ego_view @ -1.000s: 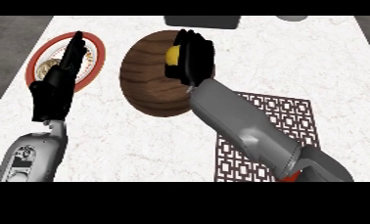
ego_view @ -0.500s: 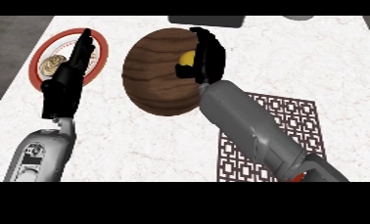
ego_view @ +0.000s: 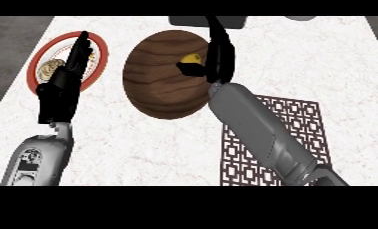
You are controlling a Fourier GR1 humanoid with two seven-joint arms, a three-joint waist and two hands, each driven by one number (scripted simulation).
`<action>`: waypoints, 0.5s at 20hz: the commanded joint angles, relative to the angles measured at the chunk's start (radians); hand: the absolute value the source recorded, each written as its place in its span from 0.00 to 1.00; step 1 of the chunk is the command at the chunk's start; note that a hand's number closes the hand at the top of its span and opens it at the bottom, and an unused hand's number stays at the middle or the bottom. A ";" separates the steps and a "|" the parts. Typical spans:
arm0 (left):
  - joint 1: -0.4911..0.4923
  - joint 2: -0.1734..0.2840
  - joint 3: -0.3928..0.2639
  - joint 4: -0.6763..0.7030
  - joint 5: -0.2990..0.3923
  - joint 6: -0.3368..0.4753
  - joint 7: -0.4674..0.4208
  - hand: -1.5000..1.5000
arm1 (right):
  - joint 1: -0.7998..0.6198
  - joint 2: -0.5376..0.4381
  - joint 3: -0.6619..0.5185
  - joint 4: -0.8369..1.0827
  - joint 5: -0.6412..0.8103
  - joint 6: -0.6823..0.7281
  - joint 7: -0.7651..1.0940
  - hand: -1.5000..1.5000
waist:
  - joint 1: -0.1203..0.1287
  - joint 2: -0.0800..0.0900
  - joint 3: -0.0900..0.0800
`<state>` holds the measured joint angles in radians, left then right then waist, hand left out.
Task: Pick the lemon from the placemat and place it in the bowl
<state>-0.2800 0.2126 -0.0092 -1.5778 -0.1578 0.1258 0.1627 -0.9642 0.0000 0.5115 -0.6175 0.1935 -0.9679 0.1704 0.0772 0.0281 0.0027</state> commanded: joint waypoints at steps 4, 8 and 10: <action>0.059 0.027 0.050 -0.016 0.019 -0.013 0.008 0.50 | 0.094 -0.027 -0.159 -0.081 -0.182 0.156 -0.283 0.00 | -0.057 -0.021 -0.002; -0.008 0.019 0.051 0.014 -0.008 0.003 0.046 0.50 | 0.194 -0.001 -0.200 -0.118 -0.236 0.192 -0.408 0.00 | -0.068 -0.023 -0.002; -0.008 0.025 0.073 0.048 0.001 0.001 -0.003 0.50 | 0.307 -0.014 -0.187 -0.247 -0.245 0.252 -0.435 0.00 | -0.083 -0.028 -0.002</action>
<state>-0.2613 0.2334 0.0453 -1.5650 -0.1507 0.1219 0.1711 -0.7655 -0.0197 0.3513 -0.7705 -0.0076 -0.7826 -0.1686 0.0121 0.0053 0.0010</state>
